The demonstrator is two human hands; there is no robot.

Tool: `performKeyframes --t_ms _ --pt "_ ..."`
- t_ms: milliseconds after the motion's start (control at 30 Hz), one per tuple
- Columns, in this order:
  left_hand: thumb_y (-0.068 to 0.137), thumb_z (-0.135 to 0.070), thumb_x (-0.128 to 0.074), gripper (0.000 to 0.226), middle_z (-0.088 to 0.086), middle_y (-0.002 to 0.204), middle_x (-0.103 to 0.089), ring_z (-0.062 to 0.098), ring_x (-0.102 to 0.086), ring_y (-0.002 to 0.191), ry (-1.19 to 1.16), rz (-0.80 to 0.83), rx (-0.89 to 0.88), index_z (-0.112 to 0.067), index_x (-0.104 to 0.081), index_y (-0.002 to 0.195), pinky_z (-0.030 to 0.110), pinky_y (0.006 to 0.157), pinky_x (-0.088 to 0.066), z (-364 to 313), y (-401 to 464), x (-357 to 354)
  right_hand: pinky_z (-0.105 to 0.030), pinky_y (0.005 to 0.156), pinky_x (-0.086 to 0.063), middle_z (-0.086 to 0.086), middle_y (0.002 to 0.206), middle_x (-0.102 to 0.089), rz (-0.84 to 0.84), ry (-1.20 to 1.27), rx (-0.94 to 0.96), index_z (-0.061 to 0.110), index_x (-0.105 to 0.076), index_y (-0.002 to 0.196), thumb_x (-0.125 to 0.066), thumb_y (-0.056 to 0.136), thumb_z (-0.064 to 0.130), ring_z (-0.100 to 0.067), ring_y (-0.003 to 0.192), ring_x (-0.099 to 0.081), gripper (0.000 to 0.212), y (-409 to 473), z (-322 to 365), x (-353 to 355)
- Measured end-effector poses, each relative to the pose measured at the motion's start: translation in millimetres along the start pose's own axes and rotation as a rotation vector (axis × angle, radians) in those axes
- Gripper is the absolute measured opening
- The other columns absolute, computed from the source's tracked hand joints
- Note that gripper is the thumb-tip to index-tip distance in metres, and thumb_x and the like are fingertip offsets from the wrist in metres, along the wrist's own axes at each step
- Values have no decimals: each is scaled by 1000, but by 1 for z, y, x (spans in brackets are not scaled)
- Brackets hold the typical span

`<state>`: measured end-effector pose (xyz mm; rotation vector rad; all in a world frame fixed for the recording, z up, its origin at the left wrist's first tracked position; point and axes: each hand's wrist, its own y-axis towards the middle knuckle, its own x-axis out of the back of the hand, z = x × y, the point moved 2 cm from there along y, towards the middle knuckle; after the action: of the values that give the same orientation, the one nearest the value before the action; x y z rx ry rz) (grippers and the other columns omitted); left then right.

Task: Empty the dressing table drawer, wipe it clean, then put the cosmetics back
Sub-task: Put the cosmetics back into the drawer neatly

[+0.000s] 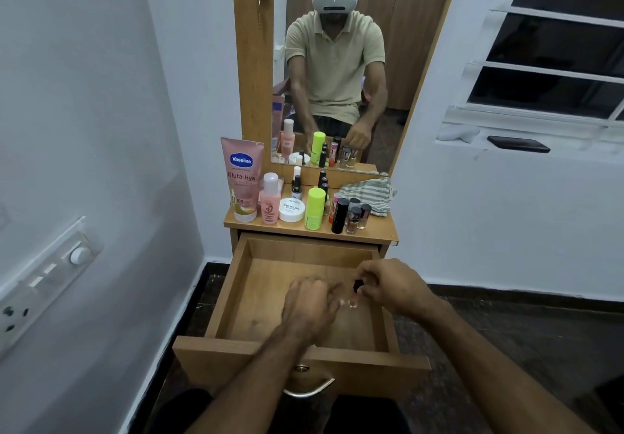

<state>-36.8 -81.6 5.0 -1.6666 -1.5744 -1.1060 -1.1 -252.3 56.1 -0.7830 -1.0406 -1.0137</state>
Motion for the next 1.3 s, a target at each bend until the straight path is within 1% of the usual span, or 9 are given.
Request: performKeyframes --t_ms 67,167,300,400,667,767,1100,1200,1300 --pt "98 -33 -59 40 -12 128 -68 10 -58 120 35 11 4 -34 -59 138 34 109 -41 2 1 -1 -27 72 -47 15 102 -70 22 -135 21 36 -70 108 -65 90 24 -9 95 -62 22 -3 -4 -3" --pt "98 -28 -56 38 -15 124 -69 10 -57 119 59 5 27 -36 -59 135 32 107 -37 3 3 -1 -27 74 -39 9 109 -69 6 -286 68 37 -72 113 -65 92 28 -13 103 -56 24 -7 -9 -12" --pt "98 -28 -56 36 -16 120 -69 9 -57 118 64 12 58 -36 -60 133 32 106 -34 3 4 -3 -32 80 -33 11 120 -68 -21 -404 76 36 -72 117 -65 93 28 -15 109 -48 25 -8 -12 -26" --pt "98 -28 -57 35 -16 119 -70 8 -57 116 55 7 79 -36 -61 132 32 104 -34 5 4 -4 -33 83 -32 11 122 -68 -33 -420 57 36 -70 119 -63 94 29 -14 110 -47 27 -8 -15 -29" --pt "97 -30 -57 35 -17 117 -70 8 -57 114 41 19 121 -37 -61 131 32 103 -35 7 6 -6 -35 88 -34 11 116 -67 38 -439 26 37 -69 113 -70 88 34 -14 112 -46 25 -8 -13 -29" --pt "97 -30 -57 35 -16 118 -70 9 -57 115 48 16 124 -36 -61 131 33 103 -35 7 5 -6 -34 85 -33 13 114 -68 36 -435 22 37 -70 110 -72 88 35 -13 111 -45 23 -8 -13 -29" --pt "96 -29 -58 34 -18 110 -71 7 -58 110 19 4 125 -36 -62 129 31 98 -33 7 5 -5 -35 90 -36 11 117 -68 -3 -387 -4 35 -72 108 -70 89 26 -14 113 -45 22 -8 -12 -35" --pt "96 -30 -58 34 -18 110 -70 7 -59 110 9 3 122 -37 -62 129 31 97 -33 7 4 -5 -35 90 -37 12 110 -68 -35 -352 3 35 -69 109 -67 91 34 -14 109 -50 18 -5 -13 -32" --pt "96 -30 -58 34 -17 110 -70 7 -58 109 -1 7 124 -37 -61 129 31 99 -33 6 4 -5 -35 88 -36 11 97 -69 -104 -325 12 34 -64 105 -59 95 43 -15 98 -57 15 2 -14 -24"
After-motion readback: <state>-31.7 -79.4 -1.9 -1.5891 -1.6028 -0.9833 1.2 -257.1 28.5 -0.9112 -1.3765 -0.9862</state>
